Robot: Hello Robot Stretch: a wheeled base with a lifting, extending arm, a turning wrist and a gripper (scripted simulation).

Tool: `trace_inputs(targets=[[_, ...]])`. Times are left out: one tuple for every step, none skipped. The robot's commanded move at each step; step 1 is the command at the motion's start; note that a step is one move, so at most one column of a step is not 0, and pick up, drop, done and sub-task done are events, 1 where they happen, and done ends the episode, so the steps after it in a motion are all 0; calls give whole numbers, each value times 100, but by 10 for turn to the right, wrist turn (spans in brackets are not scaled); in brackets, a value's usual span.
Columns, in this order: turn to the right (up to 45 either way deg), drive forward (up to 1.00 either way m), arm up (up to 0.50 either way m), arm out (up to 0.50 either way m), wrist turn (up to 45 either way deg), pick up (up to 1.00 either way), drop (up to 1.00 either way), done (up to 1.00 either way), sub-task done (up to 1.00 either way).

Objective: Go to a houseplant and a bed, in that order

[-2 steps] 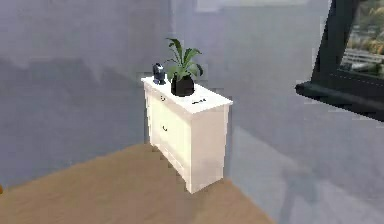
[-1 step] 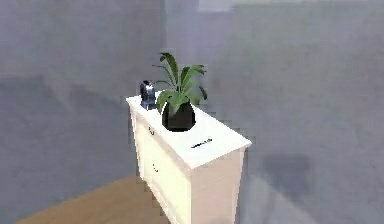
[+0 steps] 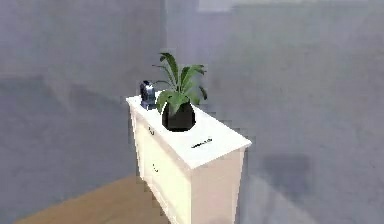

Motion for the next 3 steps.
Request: trace_inputs(targets=[[-450, 0, 0, 0, 0, 0, 0, 0, 0], [-450, 0, 0, 0, 0, 0, 0, 0, 0], [-330, 0, 0, 0, 0, 0, 0, 0, 0]])
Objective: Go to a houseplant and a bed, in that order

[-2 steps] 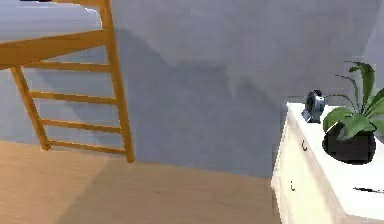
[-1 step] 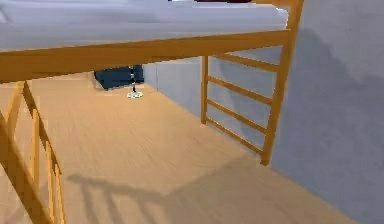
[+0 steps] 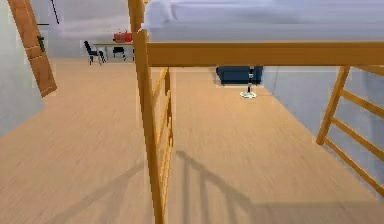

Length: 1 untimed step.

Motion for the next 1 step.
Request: trace_inputs(targets=[[0, 30, 0, 0, 0, 0, 0, 0, 0]])
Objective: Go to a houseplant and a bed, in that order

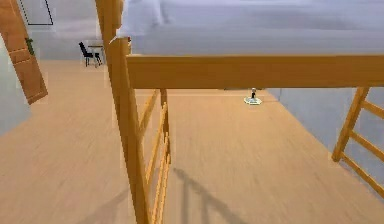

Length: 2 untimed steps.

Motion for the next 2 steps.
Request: trace_inputs(targets=[[270, 0, 0, 0, 0, 0, 0, 0, 0], [0, 0, 0, 0, 0, 0, 0, 100, 0]])
